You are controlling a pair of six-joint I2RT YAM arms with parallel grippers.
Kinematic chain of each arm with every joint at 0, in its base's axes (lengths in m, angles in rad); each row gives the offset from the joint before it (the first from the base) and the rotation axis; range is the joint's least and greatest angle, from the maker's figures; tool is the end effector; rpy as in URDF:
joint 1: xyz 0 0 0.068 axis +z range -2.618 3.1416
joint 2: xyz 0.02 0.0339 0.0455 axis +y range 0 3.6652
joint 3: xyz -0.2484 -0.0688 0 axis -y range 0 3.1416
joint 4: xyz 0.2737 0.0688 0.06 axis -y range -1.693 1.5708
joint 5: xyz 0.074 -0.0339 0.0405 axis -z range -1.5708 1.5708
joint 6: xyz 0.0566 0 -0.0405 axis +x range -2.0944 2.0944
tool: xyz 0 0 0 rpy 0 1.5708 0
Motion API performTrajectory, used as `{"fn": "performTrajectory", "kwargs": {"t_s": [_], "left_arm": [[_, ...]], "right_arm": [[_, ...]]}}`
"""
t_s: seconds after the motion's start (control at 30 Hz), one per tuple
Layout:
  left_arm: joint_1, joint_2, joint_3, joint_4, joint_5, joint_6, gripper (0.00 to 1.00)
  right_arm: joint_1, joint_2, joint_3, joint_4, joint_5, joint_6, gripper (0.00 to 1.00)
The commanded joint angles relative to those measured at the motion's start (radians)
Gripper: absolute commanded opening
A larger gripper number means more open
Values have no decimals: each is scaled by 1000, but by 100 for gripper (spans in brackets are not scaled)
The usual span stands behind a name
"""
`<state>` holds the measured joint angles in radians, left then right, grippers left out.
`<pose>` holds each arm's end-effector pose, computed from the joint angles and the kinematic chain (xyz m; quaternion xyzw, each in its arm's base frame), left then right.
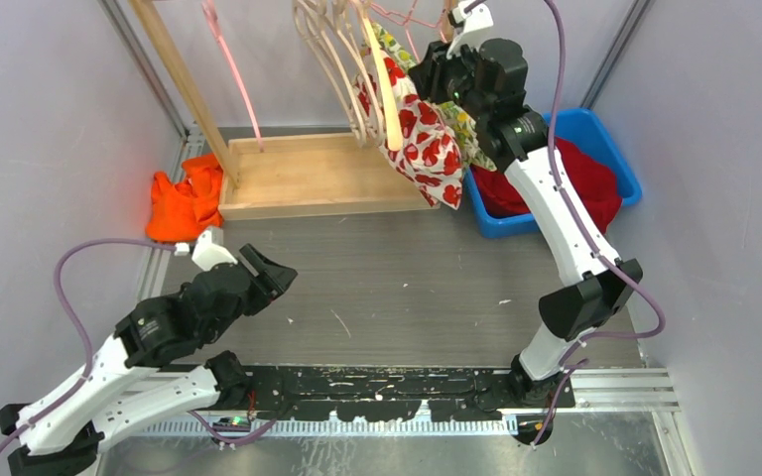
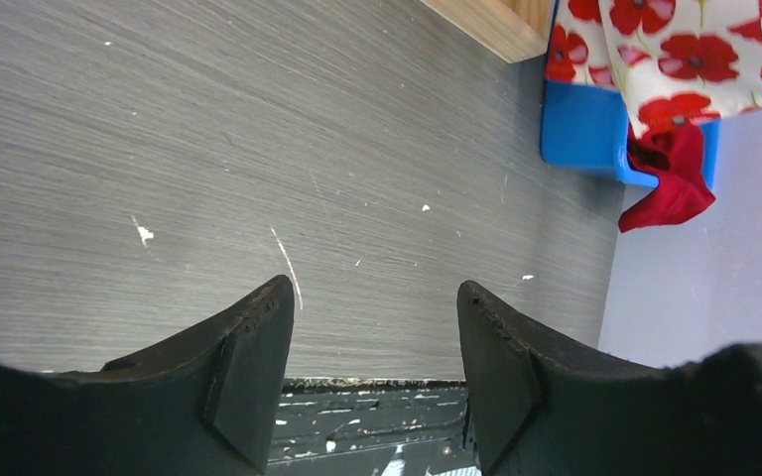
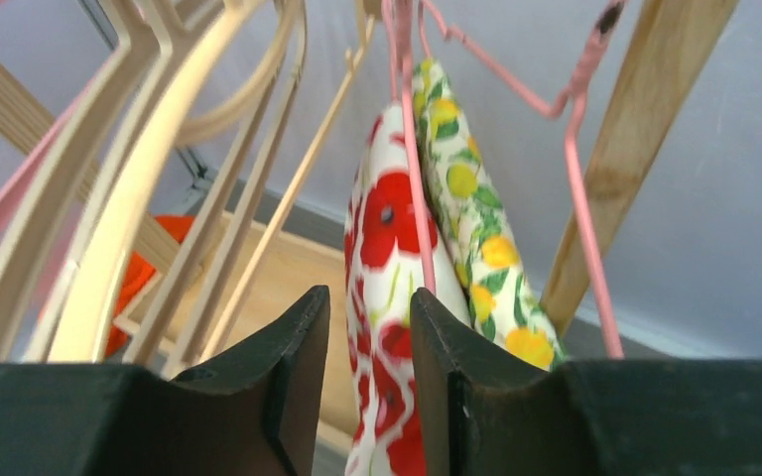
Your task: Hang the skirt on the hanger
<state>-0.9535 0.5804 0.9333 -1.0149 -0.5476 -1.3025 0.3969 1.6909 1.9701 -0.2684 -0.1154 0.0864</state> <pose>0.1079 -0.1011 0.3254 -0.2671 0.8313 -0.2777 0.4006 0.3909 0.1709 0.4946 -0.1491 0.6873 0.2092 0.6794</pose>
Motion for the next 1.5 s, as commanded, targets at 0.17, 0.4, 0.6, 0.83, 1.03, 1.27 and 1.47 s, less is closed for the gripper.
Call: {"fn": "performTrajectory", "kwargs": {"t_s": [0.17,0.4,0.6,0.83,1.03,1.27,1.47], "left_arm": [[3,228,-6,314,42,88,61],[3,275,-11,365,78,95,61],[3,259,-35,369,84,82,60],[3,252,-47,371,96,77,60],[4,251,-62,385,103,75,59],[4,274,-67,415,121,78,59],[4,272,-75,430,132,78,59]], "right_arm": [[-3,-61,-131,-65,32,-60,44],[-2,-54,-189,-61,56,-81,45],[-3,-93,-282,-28,87,-70,35],[-2,-158,-344,-37,107,-60,20],[-2,-240,-366,-88,126,-61,23],[-2,-275,-327,-157,117,-60,21],[-3,-270,-291,-207,121,-70,8]]}}
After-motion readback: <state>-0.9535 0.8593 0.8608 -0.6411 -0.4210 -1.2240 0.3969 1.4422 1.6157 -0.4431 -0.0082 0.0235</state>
